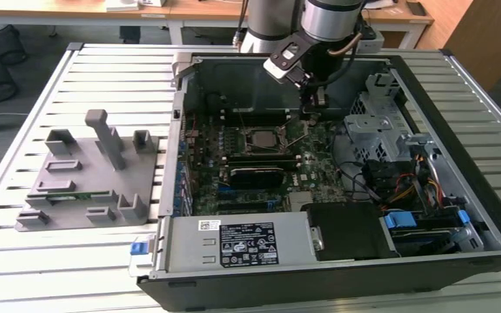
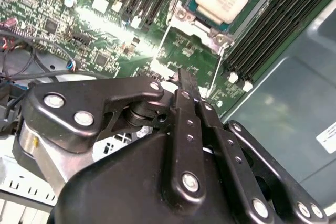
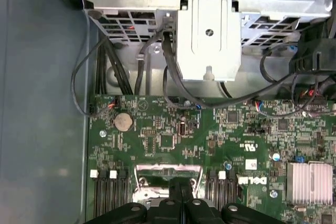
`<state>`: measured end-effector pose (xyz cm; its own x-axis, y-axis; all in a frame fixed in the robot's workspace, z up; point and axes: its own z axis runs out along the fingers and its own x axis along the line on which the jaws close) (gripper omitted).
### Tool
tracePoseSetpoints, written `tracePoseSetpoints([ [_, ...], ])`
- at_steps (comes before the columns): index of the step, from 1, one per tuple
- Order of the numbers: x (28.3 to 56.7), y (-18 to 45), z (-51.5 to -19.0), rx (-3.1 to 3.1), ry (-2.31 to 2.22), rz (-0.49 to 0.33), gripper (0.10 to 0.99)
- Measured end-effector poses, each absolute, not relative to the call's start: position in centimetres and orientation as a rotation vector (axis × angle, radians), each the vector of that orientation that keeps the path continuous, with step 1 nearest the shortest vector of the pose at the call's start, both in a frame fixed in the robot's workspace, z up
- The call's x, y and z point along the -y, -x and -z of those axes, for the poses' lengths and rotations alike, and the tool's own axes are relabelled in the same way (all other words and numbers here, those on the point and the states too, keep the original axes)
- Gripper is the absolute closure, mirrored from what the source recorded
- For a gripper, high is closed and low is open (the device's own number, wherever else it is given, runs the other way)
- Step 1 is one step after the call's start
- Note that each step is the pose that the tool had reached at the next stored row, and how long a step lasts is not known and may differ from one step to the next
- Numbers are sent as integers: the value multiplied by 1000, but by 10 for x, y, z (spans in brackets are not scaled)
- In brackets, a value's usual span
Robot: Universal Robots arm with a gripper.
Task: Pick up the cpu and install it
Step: 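Close the cpu cover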
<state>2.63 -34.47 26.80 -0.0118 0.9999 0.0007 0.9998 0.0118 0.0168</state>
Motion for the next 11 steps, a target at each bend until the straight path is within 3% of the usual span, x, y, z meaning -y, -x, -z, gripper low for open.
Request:
tracePoseSetpoints([
  [11,343,-43,-267,-2230,-2203,-12,980],
])
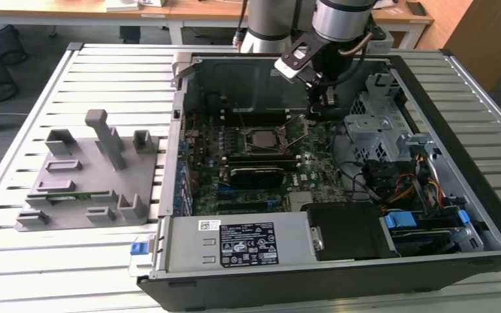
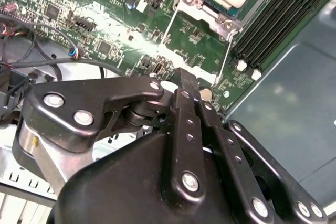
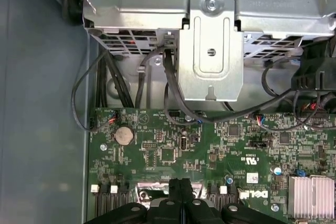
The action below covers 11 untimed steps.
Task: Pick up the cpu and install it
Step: 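Close the cpu cover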
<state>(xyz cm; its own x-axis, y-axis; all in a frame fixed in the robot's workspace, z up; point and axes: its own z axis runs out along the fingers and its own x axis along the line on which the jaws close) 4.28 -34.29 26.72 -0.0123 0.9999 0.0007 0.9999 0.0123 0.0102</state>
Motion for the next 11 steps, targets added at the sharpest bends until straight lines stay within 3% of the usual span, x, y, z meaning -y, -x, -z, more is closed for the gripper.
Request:
tracePoseSetpoints([
  [11,340,-52,-263,-2236,-2207,-2,980],
])
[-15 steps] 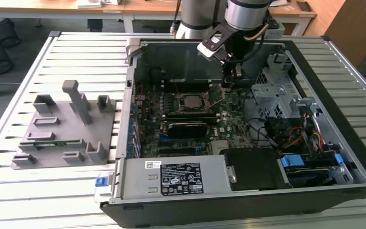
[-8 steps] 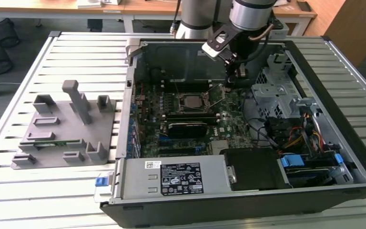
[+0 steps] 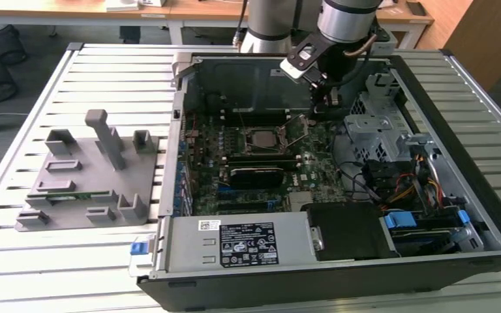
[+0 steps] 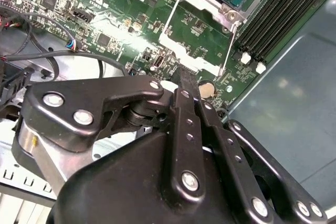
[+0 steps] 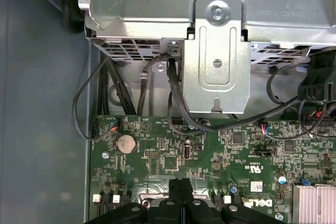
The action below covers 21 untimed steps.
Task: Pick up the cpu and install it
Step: 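Close the cpu cover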
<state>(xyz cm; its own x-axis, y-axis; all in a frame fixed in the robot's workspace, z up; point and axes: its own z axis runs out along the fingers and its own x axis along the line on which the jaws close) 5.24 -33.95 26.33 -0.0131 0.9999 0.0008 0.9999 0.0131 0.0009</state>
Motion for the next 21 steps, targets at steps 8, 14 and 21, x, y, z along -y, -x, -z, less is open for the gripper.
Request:
tracePoseSetpoints([
  [8,337,-58,-259,-2240,-2211,7,980],
  [14,335,-60,-255,-2243,-2214,14,980],
  [21,334,-61,-248,-2247,-2218,23,980],
])
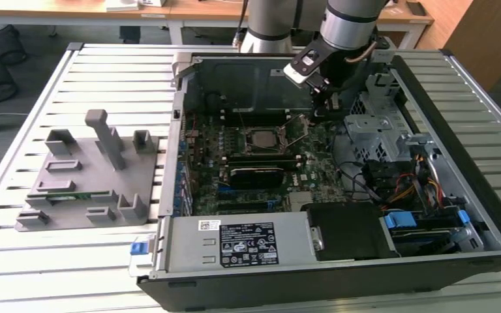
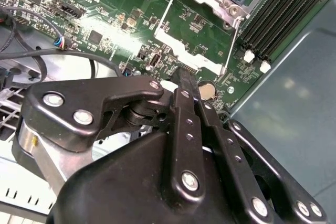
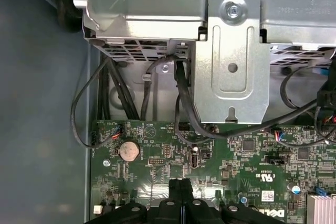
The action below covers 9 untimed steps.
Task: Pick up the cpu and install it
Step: 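Close the cpu cover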
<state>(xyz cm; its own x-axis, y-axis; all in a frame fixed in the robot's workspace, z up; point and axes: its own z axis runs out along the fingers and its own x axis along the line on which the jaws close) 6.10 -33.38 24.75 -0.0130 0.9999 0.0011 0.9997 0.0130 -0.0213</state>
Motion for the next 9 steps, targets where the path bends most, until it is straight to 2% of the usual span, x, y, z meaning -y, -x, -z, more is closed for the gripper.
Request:
tracePoseSetpoints([
  [9,334,-61,-243,2223,2193,-27,980],
])
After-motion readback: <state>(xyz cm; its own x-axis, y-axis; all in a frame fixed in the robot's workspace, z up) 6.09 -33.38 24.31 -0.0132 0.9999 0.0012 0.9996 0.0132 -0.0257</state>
